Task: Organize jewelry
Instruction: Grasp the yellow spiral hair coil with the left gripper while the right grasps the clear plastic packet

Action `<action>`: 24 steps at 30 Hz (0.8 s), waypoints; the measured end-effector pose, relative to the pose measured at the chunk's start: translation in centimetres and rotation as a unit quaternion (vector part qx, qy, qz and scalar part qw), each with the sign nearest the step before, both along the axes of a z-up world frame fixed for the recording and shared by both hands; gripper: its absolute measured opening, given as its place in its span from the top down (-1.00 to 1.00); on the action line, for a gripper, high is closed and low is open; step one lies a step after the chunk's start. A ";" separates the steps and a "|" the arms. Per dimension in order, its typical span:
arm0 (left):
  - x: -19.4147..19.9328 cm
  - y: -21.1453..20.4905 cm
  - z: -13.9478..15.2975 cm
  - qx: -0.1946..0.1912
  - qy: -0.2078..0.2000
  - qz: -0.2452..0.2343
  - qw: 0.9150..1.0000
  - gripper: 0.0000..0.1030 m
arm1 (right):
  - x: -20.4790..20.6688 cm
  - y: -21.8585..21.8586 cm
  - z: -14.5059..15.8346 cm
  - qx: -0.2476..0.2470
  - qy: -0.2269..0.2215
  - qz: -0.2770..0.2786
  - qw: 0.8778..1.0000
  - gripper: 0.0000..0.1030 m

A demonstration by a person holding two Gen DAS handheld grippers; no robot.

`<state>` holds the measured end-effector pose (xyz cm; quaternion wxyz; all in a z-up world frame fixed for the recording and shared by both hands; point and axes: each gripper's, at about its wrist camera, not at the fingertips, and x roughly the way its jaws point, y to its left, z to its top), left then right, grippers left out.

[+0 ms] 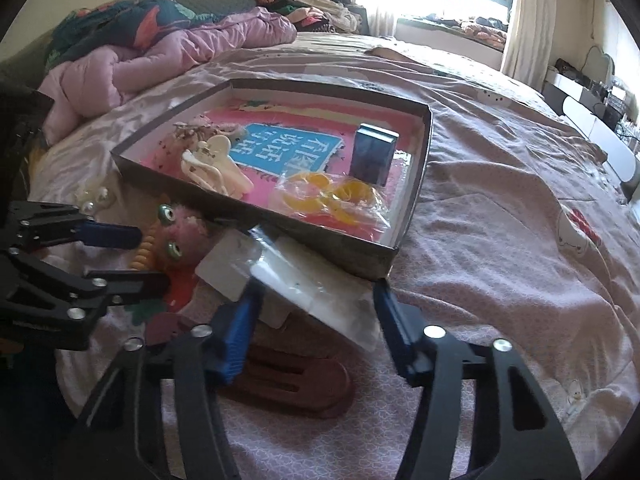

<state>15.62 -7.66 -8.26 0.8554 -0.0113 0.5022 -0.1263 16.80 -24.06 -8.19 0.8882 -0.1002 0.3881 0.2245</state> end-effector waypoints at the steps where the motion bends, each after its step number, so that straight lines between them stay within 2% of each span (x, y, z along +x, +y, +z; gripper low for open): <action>1: 0.1 -0.1 -0.1 0.004 -0.001 -0.001 1.000 0.10 | -0.2 0.0 0.2 0.002 -0.005 0.003 1.000 0.12; 7: 0.2 -0.2 0.0 0.015 -0.008 -0.001 1.000 0.52 | -1.0 -0.4 1.1 0.010 -0.034 0.004 0.999 0.35; 9: 0.2 0.2 0.0 0.007 -0.007 0.002 1.000 0.55 | -1.1 -0.7 1.3 0.014 -0.038 0.000 0.999 0.37; 10: 0.2 0.5 0.0 0.001 -0.006 0.007 1.000 0.65 | -1.2 -0.9 1.4 0.017 -0.040 -0.003 0.999 0.39; 12: 0.3 1.2 0.1 -0.017 -0.001 0.017 1.000 0.71 | -1.3 -1.4 1.6 0.020 -0.043 -0.010 0.999 0.42; 18: 0.2 3.3 0.3 -0.064 0.009 0.044 0.997 0.78 | -1.4 -2.3 2.2 0.024 -0.050 -0.024 0.998 0.57; 24: -0.7 4.0 1.6 -0.075 -0.012 0.053 0.996 0.79 | -1.8 -2.0 2.8 0.012 -0.058 -0.028 0.998 0.63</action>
